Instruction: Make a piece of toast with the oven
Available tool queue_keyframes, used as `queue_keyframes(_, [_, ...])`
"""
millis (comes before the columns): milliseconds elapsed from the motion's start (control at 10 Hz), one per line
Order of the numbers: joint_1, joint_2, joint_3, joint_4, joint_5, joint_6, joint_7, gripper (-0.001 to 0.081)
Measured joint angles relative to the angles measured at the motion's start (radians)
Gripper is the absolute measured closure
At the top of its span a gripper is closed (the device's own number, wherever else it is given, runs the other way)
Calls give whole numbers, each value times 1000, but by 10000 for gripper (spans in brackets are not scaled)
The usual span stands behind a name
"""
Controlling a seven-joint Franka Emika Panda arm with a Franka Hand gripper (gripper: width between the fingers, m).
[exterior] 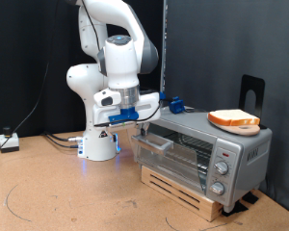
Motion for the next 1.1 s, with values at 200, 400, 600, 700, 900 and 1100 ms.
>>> queue_keyframes(200, [-18, 75, -1, 27, -7, 51, 11, -1])
queue_keyframes(400, [-23, 150, -3, 64, -7, 94, 11, -1])
queue_keyframes(600, [-24, 212, -5, 102, -3, 115, 8, -1])
queue_keyframes(700, [-24, 236, -7, 118, -2, 123, 6, -1])
queue_keyframes(900, [-25, 284, -12, 141, -6, 142, 8, -1])
queue_keyframes(1100, [-37, 349, -23, 173, -22, 142, 27, -1])
